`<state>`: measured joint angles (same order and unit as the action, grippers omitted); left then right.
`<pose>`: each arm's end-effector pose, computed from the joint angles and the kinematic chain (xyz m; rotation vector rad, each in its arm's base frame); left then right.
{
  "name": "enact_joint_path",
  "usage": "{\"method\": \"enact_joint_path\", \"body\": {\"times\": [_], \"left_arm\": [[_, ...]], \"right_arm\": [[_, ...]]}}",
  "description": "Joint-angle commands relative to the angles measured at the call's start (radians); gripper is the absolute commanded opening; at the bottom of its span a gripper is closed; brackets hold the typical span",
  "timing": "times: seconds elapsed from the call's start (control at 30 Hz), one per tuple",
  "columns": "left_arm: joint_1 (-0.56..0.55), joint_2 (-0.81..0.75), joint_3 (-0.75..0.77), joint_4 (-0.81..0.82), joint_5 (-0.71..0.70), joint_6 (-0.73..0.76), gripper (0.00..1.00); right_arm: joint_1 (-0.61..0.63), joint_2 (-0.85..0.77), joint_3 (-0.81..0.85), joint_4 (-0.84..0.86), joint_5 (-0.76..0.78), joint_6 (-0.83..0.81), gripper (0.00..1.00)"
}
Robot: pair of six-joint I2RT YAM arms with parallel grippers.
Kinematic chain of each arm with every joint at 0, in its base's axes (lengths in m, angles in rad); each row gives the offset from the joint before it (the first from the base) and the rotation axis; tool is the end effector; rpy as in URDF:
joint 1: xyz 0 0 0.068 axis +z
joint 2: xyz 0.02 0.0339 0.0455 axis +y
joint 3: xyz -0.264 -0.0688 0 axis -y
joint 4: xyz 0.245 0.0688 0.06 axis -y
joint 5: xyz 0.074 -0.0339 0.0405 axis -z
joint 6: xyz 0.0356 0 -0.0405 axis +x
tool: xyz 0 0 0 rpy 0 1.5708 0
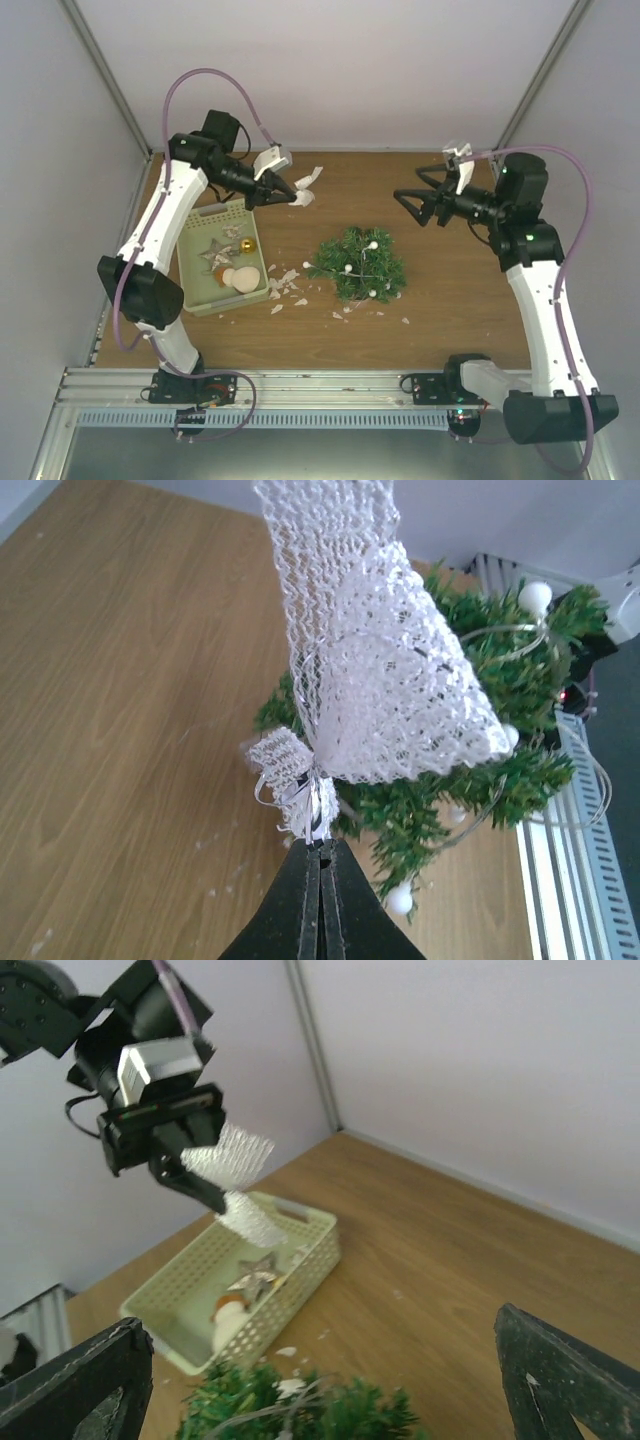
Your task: Decorate the small christmas tree
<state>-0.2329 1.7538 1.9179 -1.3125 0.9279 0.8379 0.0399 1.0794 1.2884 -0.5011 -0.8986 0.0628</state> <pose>0.3233 -0.1060 0.3853 1.3919 1.8607 -0.9560 0.2135 0.0364 0.4281 -0.6017 1.7409 0.9011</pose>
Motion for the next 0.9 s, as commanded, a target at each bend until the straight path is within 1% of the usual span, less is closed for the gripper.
{"method": "enact_joint_path", "body": {"times": [0.0, 0.17, 0.27, 0.4, 0.47, 0.53, 0.7, 0.87], "left_arm": [[-0.04, -0.011, 0.039, 0.073, 0.099, -0.064, 0.0], [-0.102, 0.015, 0.137, 0.023, 0.248, -0.066, 0.0], [-0.14, 0.015, 0.129, 0.006, 0.343, -0.046, 0.0], [-0.199, 0.03, 0.125, -0.044, 0.364, -0.013, 0.0], [-0.218, 0.027, 0.104, -0.045, 0.366, -0.021, 0.0], [-0.231, 0.015, 0.075, -0.045, 0.384, -0.021, 0.0], [-0.266, -0.004, 0.019, -0.046, 0.386, -0.02, 0.0], [-0.273, -0.006, -0.035, -0.045, 0.402, -0.017, 0.0]], "right_arm": [[0.063, 0.008, -0.041, 0.023, -0.028, 0.044, 0.92], [0.131, 0.017, -0.021, 0.029, 0.011, 0.015, 0.93], [0.175, 0.036, -0.013, 0.036, 0.006, -0.016, 0.93], [0.236, 0.058, 0.004, 0.034, 0.022, -0.076, 0.93], [0.243, 0.057, 0.013, 0.039, 0.028, -0.095, 0.93], [0.244, 0.053, 0.019, 0.052, 0.002, -0.108, 0.92], [0.254, 0.052, 0.031, 0.065, -0.063, -0.129, 0.88], [0.264, 0.053, 0.039, 0.059, -0.107, -0.129, 0.74]]}}
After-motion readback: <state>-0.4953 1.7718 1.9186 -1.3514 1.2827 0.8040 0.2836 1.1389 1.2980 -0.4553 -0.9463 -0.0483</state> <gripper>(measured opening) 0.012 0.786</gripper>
